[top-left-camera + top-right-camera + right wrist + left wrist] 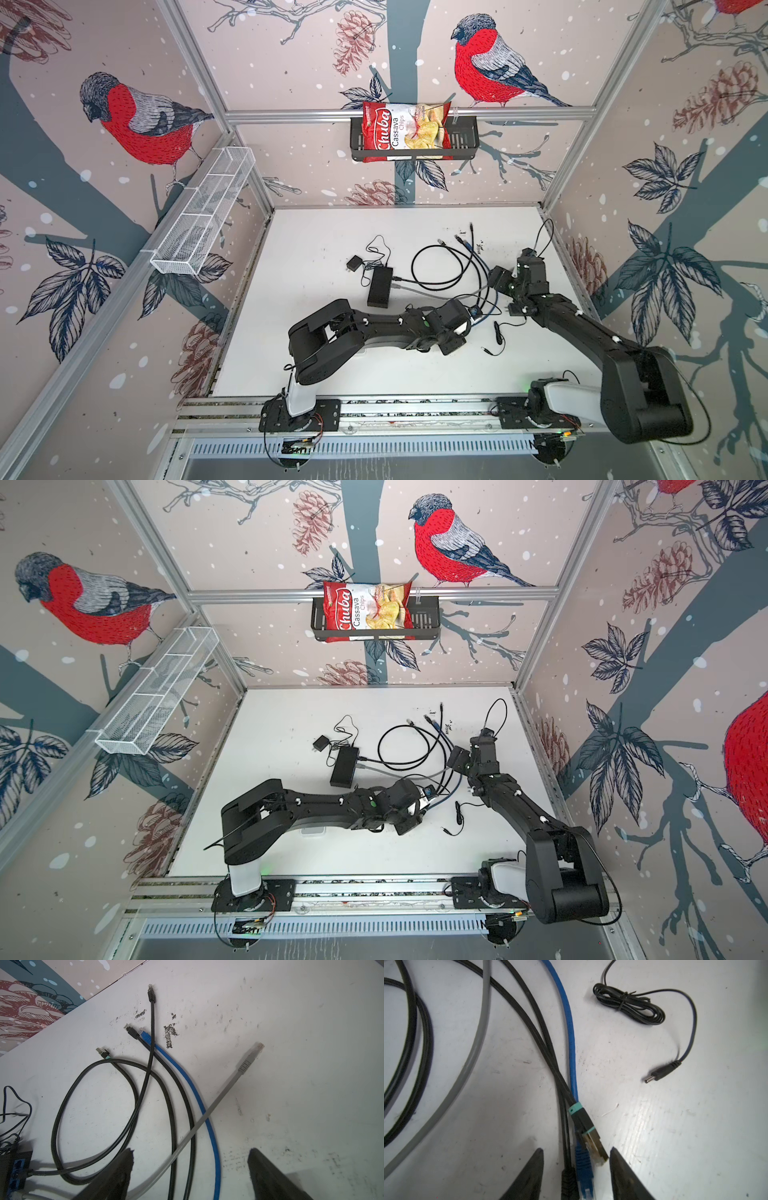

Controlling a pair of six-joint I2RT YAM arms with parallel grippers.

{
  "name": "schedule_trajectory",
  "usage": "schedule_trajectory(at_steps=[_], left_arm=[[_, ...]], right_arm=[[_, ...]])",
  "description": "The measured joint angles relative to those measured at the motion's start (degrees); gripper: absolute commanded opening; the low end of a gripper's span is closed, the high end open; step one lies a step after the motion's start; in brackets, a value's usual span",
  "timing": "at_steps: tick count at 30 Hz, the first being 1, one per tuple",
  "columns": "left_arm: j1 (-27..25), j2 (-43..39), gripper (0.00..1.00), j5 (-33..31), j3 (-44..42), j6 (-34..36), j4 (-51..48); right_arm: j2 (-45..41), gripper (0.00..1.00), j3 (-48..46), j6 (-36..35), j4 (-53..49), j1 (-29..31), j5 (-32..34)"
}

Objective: Insert the plug into the switch port

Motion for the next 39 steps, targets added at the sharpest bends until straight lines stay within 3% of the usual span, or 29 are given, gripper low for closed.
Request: schedule_trajectory(at_steps=[13,29,39], left_arm=[[-0.26,1.99,0.47,1.31,0.96,0.11,1.03],[-0.35,1.97,0.07,-1.44,0.0,1.11,1.79],[-0.37,-0.94,0.0,-5.66,-2.84,1.18,3.08]], right_arm=[[0.39,0.85,-0.02,0.0,0.42,-1.25,-2.58],[1.66,0.82,1.05,0.02,0.42,-1.73,-4.11],[2.69,0.81,1.6,-1.62,1.36,-1.4,-6.73]])
